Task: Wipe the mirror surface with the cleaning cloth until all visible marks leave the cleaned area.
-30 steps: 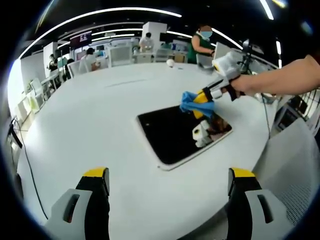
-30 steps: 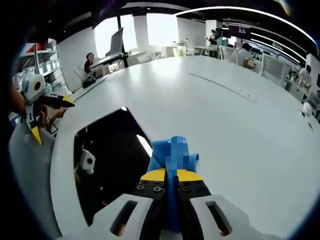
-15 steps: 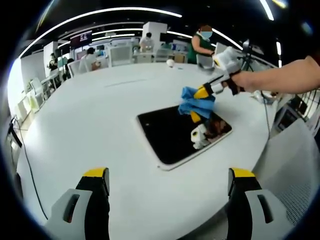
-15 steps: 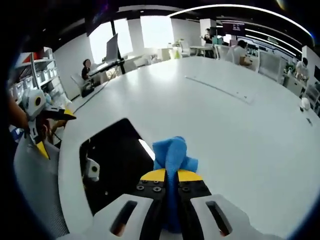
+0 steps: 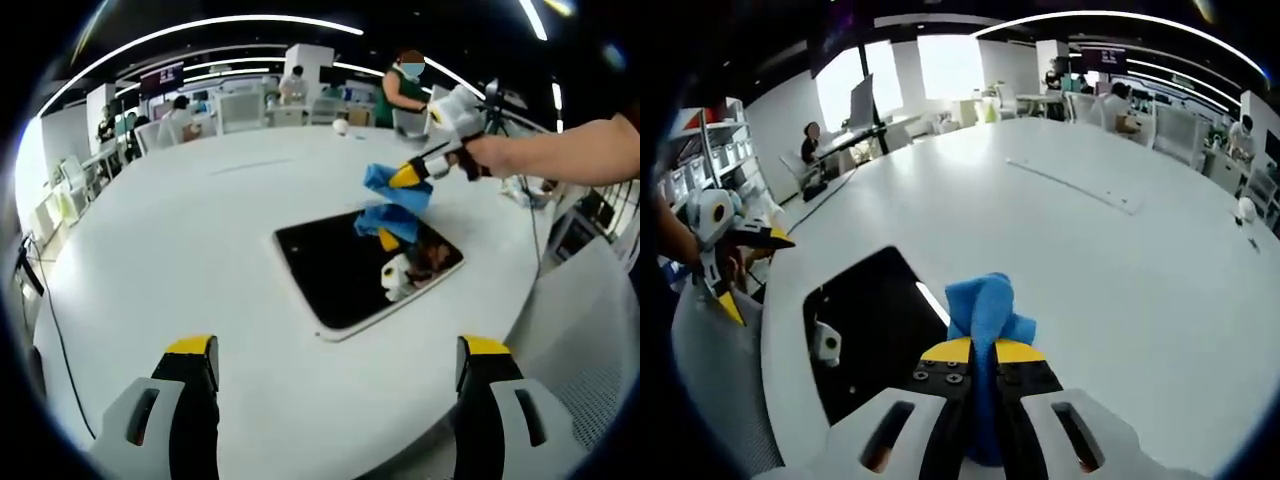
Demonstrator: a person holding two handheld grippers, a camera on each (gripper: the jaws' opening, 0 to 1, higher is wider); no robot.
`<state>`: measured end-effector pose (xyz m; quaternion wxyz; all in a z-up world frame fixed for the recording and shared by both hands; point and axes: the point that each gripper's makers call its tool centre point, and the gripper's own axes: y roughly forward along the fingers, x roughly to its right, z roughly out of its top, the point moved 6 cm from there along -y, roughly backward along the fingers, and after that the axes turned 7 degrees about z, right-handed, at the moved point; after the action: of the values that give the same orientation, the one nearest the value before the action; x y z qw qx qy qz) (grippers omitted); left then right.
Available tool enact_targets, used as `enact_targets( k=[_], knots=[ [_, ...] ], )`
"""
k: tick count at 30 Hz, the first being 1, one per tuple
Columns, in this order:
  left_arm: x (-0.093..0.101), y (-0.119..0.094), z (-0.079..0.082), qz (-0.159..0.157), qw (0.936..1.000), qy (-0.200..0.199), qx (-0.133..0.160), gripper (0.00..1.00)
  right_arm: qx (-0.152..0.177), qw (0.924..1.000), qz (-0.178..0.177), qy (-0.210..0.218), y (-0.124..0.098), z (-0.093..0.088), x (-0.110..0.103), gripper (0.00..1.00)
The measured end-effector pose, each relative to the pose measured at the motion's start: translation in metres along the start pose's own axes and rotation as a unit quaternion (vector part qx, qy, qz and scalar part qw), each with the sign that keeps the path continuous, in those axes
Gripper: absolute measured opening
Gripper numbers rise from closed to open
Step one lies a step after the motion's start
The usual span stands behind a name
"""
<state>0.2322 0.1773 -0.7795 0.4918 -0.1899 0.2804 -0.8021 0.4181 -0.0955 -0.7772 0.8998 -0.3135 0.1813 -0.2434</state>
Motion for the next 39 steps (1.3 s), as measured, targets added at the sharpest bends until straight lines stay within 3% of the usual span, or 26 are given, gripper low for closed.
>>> enact_targets(
  k=[14, 39],
  knots=[
    [0.001, -0.001, 0.001, -0.002, 1.0, -0.002, 0.001, 0.99, -0.006, 0.9998, -0.016, 0.01, -0.014, -0.009, 0.011, 0.01],
    [0.001, 0.0, 0.001, -0.004, 1.0, 0.003, -0.001, 0.99, -0.018, 0.9953, -0.073, 0.061, -0.061, -0.05, 0.041, 0.01]
  ],
)
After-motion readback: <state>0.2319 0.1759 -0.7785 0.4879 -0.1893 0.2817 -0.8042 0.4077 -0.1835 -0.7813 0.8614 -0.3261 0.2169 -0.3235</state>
